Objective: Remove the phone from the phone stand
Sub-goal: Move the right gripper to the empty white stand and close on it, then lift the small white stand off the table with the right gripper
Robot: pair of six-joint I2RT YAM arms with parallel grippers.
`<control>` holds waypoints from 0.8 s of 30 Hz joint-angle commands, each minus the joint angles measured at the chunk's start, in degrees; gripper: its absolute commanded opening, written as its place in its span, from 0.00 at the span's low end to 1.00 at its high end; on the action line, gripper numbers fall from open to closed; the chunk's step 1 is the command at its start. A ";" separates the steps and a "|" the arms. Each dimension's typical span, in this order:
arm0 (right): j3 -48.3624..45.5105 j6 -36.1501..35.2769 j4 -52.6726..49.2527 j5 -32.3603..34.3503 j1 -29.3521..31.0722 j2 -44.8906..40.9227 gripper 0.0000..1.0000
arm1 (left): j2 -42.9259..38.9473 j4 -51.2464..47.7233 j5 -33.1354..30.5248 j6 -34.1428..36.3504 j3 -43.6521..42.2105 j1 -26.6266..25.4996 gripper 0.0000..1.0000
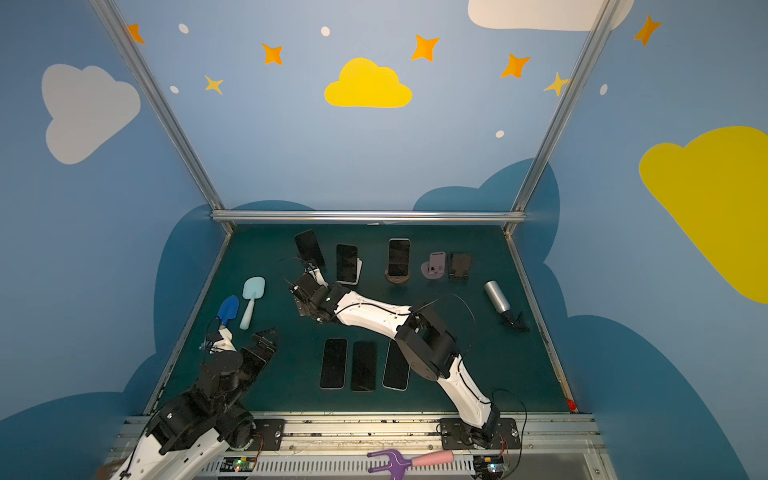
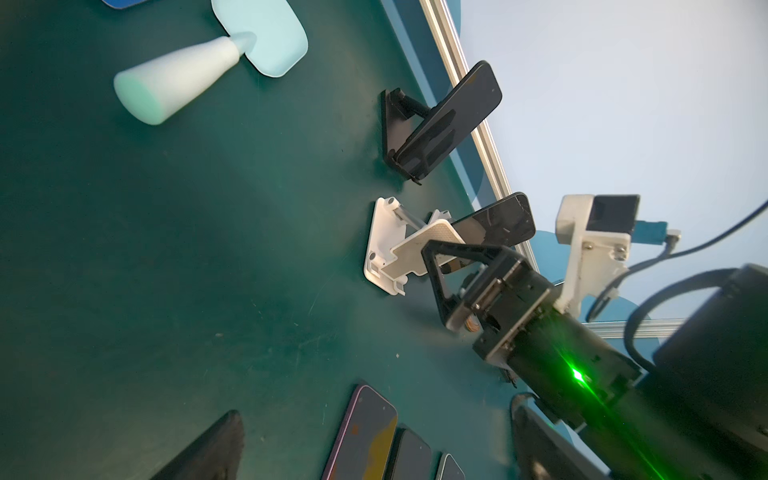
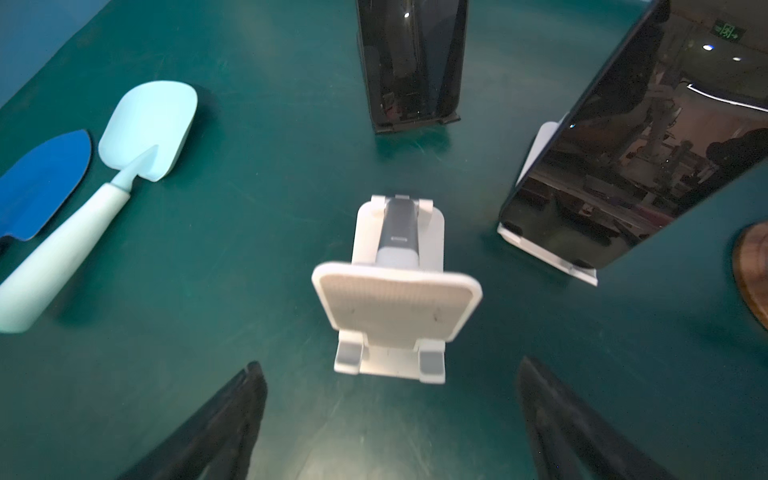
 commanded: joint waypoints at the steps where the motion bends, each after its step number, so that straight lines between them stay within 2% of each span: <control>1: 3.76 -0.55 2.47 0.62 -0.53 2.54 0.95 | 0.11 0.62 -0.34 0.78 0.49 0.03 1.00; 7: 6.14 2.90 2.13 1.88 -1.73 5.52 0.94 | 1.12 1.17 -0.19 1.22 0.84 0.08 1.00; 13: 6.33 3.54 2.78 1.54 -1.72 5.77 0.90 | 1.42 1.54 -0.46 1.83 1.38 0.01 1.00; 19: 0.46 1.65 5.13 0.02 -1.13 1.24 0.89 | 1.34 2.04 -0.57 1.70 0.69 0.03 1.00; 24: -5.44 -3.63 7.92 -3.44 -1.67 -4.38 0.91 | 1.33 2.66 0.20 1.48 0.30 0.05 1.00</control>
